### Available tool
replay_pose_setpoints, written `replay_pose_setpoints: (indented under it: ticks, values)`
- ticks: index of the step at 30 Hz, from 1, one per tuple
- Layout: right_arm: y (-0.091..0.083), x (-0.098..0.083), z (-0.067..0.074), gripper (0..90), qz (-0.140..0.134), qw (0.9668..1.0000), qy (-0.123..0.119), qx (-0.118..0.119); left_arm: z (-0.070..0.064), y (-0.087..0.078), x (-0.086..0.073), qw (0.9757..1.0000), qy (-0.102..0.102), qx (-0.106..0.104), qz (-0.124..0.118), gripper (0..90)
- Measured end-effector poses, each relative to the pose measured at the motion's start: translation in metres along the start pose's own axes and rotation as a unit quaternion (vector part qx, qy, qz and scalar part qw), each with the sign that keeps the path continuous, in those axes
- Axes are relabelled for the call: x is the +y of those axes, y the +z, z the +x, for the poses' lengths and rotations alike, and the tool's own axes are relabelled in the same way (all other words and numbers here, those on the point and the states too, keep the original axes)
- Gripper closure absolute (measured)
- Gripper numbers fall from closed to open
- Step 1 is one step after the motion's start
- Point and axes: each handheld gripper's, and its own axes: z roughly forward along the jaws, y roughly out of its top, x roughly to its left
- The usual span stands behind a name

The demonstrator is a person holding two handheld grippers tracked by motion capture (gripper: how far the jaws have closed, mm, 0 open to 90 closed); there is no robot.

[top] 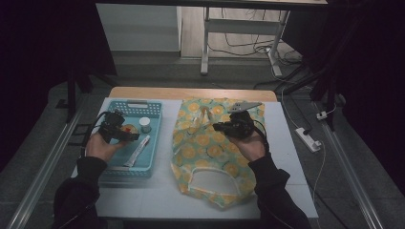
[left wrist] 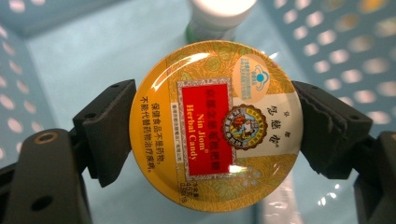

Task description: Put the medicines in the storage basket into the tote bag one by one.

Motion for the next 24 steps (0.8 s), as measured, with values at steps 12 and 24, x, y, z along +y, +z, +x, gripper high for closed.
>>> replay_pose_setpoints:
  ticks: [12,24]
  values:
    - [-0.001,0.000,-0.001,89.8,-0.002,1.0000,0.001,-0.001,-0.037,-0.025,-0.002,0.9963,0.040,-0.053,-0.055,20.2]
    - [-0.001,0.000,-0.001,89.8,-0.004,1.0000,0.001,-0.001,-0.082,-0.030,-0.004,0.9869,0.084,-0.110,-0.083,20.2]
